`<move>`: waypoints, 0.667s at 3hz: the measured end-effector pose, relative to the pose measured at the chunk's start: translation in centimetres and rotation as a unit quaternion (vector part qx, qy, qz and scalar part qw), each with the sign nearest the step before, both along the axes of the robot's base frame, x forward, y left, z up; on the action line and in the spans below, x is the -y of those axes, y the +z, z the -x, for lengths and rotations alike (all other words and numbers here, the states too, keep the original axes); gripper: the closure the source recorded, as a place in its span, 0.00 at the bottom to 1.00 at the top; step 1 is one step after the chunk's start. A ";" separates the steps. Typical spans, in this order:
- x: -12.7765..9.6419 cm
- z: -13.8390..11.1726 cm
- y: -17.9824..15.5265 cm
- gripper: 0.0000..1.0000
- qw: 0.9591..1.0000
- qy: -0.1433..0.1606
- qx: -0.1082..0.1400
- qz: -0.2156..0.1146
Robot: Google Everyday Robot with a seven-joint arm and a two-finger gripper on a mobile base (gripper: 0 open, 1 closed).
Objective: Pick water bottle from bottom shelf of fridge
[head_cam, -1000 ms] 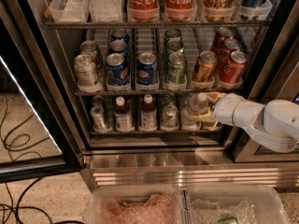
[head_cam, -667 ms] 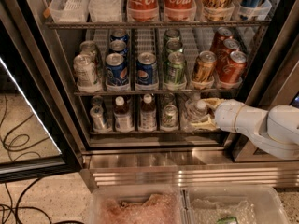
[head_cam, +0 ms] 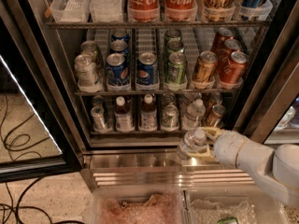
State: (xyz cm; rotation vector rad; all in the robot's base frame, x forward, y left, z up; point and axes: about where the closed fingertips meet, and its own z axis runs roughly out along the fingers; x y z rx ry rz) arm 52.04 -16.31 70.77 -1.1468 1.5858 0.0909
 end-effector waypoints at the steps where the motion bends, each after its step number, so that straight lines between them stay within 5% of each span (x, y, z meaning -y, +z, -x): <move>1: -1.8 5.6 -1.2 1.00 0.998 -0.037 -0.036 -0.029; 2: -2.7 8.9 -3.5 1.00 0.994 -0.071 -0.066 -0.050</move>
Offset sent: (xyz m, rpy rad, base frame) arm -0.1794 0.0486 -0.0140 0.2398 0.1255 -0.4114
